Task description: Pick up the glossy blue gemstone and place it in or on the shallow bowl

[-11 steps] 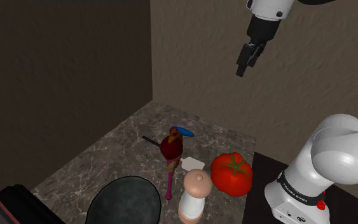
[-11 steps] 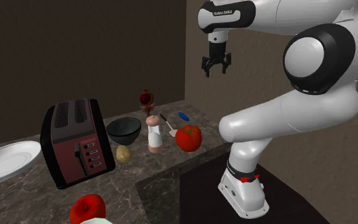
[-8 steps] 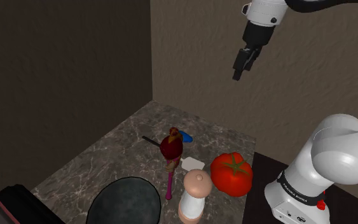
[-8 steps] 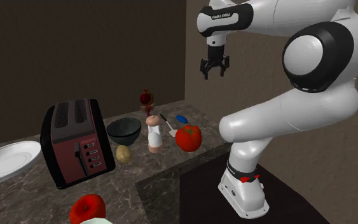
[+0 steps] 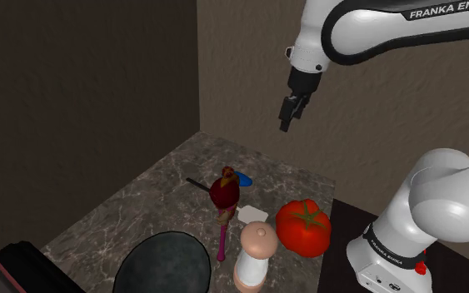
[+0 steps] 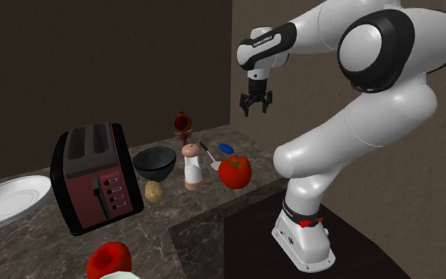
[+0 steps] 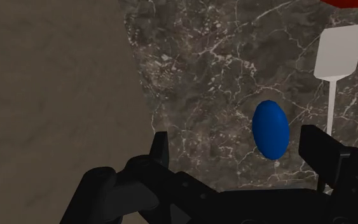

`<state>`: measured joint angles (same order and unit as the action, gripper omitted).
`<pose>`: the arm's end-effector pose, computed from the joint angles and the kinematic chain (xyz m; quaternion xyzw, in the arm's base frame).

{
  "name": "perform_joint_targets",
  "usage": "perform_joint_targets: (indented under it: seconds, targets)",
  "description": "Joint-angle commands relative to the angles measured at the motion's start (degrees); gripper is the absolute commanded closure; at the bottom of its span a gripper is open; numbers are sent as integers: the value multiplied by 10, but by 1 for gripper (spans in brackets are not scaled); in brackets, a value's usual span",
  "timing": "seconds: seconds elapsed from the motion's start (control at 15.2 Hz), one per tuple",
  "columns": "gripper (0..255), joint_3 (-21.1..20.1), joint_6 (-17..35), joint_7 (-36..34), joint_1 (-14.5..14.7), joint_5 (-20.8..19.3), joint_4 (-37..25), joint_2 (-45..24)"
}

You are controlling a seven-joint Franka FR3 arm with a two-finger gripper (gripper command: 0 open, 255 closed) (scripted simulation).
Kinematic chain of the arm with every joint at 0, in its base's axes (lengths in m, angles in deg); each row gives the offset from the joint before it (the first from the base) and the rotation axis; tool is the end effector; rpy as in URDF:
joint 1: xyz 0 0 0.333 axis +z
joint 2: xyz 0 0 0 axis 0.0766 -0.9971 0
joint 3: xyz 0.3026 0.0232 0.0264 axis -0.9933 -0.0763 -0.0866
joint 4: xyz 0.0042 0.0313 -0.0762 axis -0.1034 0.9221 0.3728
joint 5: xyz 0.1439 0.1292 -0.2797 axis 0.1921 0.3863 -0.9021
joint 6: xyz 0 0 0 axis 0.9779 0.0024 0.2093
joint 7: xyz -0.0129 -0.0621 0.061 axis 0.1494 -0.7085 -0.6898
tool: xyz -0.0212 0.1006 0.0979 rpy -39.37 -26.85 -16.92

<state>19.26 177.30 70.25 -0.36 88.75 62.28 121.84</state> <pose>0.3141 0.0378 0.4682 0.9971 0.0723 0.0191 0.0140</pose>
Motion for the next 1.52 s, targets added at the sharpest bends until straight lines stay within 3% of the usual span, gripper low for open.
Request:
perform_joint_targets:
  seconds: [0.0, 0.86, 1.45]
  targets:
    - [0, -2, 36, 3, 8, 11, 9, -32]
    - [0, -10, 249, 61, 60, 92, 9, -285]
    - [0, -15, 319, 68, 65, 104, 26, -338]
